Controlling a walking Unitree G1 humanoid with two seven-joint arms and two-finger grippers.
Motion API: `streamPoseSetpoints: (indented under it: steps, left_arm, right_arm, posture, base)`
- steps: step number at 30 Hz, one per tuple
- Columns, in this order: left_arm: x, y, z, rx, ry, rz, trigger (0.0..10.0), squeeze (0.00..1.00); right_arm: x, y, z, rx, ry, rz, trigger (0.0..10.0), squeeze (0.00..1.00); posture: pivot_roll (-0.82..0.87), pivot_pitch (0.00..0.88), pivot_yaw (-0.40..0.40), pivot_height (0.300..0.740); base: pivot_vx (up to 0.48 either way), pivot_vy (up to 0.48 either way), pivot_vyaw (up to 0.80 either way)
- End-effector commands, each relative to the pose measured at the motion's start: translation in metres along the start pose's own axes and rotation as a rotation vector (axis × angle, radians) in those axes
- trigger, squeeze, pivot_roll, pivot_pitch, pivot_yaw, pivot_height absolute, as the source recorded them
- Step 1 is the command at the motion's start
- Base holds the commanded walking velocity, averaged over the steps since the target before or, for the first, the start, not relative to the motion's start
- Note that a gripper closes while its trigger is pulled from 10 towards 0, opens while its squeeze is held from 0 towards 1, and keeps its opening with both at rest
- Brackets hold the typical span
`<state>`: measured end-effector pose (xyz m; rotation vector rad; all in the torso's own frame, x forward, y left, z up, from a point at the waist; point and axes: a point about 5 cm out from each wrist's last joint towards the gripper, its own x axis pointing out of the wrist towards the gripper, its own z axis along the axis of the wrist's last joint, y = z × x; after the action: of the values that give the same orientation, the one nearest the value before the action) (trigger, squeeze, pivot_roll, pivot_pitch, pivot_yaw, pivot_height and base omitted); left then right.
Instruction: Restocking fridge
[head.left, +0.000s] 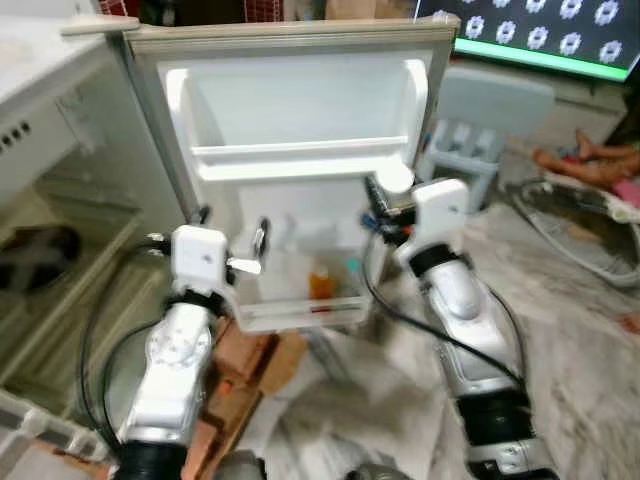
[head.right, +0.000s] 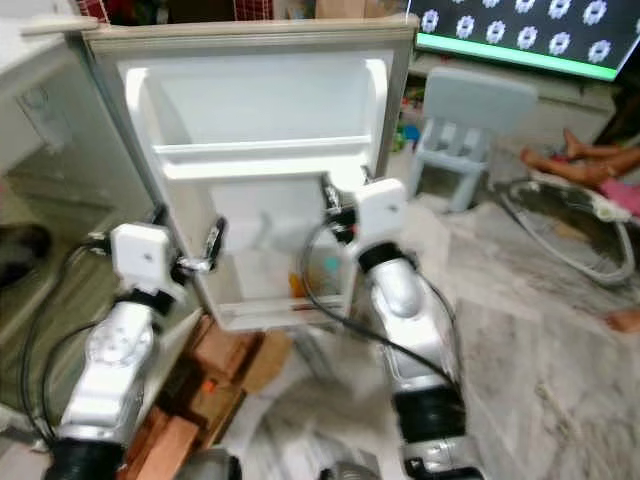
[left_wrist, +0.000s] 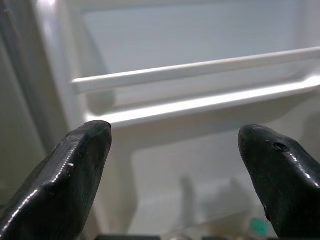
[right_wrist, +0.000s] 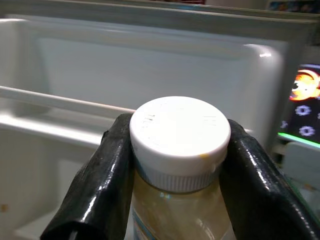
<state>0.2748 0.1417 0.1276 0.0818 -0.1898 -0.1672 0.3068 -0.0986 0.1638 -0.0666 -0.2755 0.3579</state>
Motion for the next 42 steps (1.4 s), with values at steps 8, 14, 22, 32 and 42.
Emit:
streamPoseSetpoints:
  steps: [8, 14, 22, 32, 42]
  left_arm:
    - [0.002, -0.002, 0.002, 0.005, -0.007, -0.011, 10.0, 0.00]
    - [0.002, -0.001, 0.003, 0.003, -0.004, 0.002, 10.0, 0.00]
    - [-0.005, 0.002, 0.004, 0.014, 0.000, -0.002, 10.0, 0.00]
    - [-0.008, 0.001, 0.004, 0.015, -0.003, -0.029, 10.0, 0.00]
    - [-0.007, 0.000, 0.006, 0.013, -0.004, -0.039, 10.0, 0.00]
  right_arm:
    - [0.016, 0.004, 0.033, 0.013, -0.126, 0.067, 10.0, 0.00]
    - [0.038, 0.002, 0.058, -0.025, -0.227, 0.115, 10.0, 0.00]
    - [0.073, -0.021, 0.076, -0.201, -0.297, 0.084, 10.0, 0.00]
    - [0.085, -0.033, 0.077, -0.228, -0.281, 0.009, 10.0, 0.00]
    - [0.086, -0.052, 0.070, -0.327, -0.279, -0.089, 10.0, 0.00]
  posture:
    - [0.07, 0.000, -0.019, 0.740]
    - [0.09, 0.000, -0.020, 0.740]
    - [0.13, 0.006, -0.026, 0.740]
    - [0.14, 0.010, -0.023, 0.740]
    - [0.14, 0.017, -0.020, 0.740]
  base:
    - [0.000, 0.000, 0.00]
    - [0.000, 0.000, 0.00]
    - [0.000, 0.000, 0.00]
    - [0.000, 0.000, 0.00]
    - [0.222, 0.000, 0.00]
